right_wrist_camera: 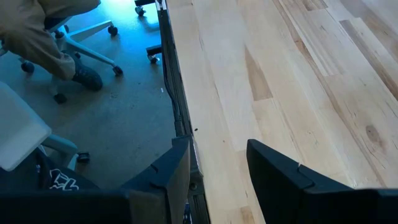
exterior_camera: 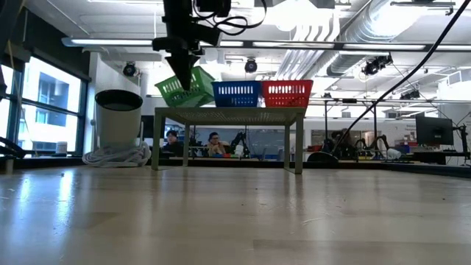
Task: Pick & Place Office Desk Supplies
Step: Put the green bin on the shelf
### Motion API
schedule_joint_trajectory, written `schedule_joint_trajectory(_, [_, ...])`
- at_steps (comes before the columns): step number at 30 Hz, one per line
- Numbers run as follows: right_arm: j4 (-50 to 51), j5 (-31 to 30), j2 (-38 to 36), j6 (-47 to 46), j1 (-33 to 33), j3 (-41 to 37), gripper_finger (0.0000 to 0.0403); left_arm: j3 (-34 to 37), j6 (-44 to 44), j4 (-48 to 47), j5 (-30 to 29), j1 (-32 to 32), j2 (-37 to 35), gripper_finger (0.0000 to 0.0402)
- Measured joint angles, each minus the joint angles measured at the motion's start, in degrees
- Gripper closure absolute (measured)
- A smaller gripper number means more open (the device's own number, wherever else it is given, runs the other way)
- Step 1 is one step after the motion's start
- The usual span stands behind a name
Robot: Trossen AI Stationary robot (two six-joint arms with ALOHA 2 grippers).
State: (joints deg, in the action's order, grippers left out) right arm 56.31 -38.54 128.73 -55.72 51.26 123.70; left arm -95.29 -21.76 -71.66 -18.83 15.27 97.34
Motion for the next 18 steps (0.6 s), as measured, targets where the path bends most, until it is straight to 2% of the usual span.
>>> schedule_joint_trajectory(18, [-0.16, 0.13, 0.02, -0.17, 0.01, 0.0, 0.0254, 0.01, -0.87, 0.17, -0.24, 0.33, -0.02, 0.04])
